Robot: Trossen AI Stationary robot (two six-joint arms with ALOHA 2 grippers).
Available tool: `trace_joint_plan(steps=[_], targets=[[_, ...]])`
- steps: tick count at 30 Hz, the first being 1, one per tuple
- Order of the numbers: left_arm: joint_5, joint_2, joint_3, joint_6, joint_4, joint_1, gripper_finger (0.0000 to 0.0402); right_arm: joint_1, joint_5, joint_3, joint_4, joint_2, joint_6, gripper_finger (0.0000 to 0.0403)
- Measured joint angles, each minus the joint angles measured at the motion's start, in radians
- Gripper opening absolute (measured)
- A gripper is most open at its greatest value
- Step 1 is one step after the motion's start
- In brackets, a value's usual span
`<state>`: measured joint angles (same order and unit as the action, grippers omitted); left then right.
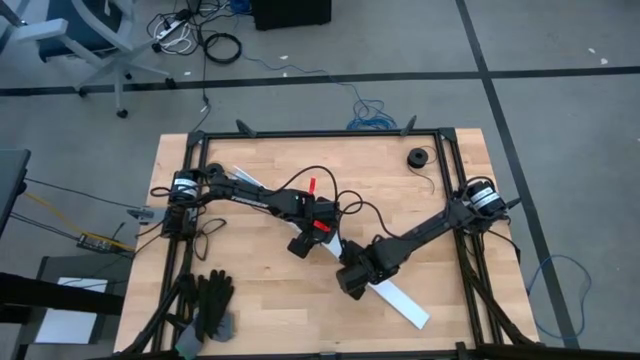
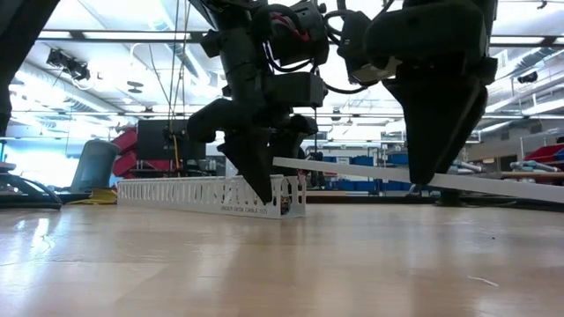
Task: Ziptie cables
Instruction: Close the white cable duct
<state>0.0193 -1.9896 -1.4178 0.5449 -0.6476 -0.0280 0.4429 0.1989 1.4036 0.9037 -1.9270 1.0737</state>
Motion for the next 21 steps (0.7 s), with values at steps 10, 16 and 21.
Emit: trace_joint_plan(steps=[10, 16, 21], targets=[[0.000, 0.000, 0.000, -0.002, -0.003, 0.000, 0.0219, -0.037, -0.015, 0.000, -0.009, 0.000, -0.063, 0.0215], [0.000, 0.000, 0.000, -0.002, -0.002, 0.000, 0.0219, -0.039, -0.036, 0.000, -0.012, 0.000, -0.073, 0.0214], [0.000, 0.000, 0.000, -0.002, -0.002, 0.000, 0.0219, -0.039, -0.075, 0.000, -0.013, 0.000, -0.074, 0.0214]])
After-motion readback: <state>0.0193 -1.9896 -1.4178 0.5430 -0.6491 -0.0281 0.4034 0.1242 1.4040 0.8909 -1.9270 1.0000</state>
